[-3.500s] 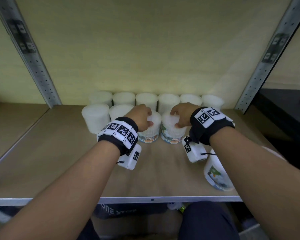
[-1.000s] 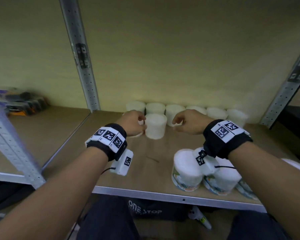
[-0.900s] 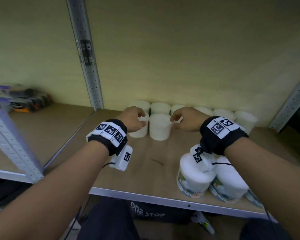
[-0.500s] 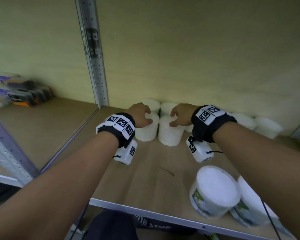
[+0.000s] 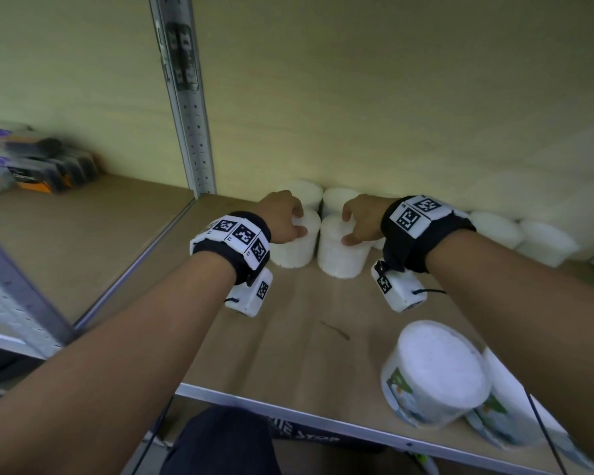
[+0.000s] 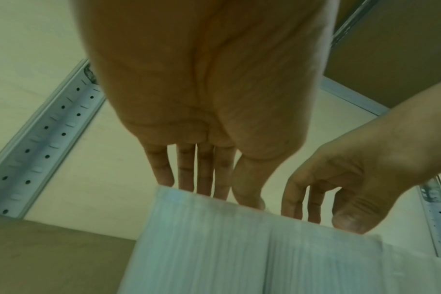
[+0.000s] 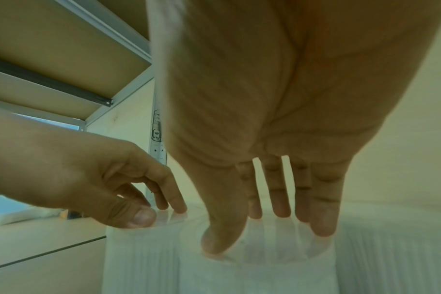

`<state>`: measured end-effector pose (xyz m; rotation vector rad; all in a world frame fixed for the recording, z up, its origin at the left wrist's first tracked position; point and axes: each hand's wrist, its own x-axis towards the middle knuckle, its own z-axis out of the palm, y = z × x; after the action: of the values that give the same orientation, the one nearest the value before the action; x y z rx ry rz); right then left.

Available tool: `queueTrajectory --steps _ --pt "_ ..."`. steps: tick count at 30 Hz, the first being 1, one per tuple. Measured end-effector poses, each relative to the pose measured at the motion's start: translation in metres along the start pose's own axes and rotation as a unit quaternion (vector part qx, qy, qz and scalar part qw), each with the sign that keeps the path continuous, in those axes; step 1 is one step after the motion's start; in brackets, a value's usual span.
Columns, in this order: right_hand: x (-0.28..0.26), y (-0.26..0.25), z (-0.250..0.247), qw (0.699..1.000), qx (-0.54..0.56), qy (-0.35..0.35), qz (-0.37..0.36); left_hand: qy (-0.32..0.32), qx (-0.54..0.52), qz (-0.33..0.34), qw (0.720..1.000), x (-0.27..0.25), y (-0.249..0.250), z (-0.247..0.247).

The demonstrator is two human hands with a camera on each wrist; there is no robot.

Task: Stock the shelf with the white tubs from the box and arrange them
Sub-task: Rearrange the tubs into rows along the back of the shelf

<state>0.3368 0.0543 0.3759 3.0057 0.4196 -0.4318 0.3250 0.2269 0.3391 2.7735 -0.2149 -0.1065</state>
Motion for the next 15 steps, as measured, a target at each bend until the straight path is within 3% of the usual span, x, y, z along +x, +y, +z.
queueTrajectory --steps 15 --pt "-0.0102 0.0026 -0.0018 1.000 0.015 -0.006 -0.024 0.019 0.009 0.007 1.000 -0.0057 0.0012 0.0049"
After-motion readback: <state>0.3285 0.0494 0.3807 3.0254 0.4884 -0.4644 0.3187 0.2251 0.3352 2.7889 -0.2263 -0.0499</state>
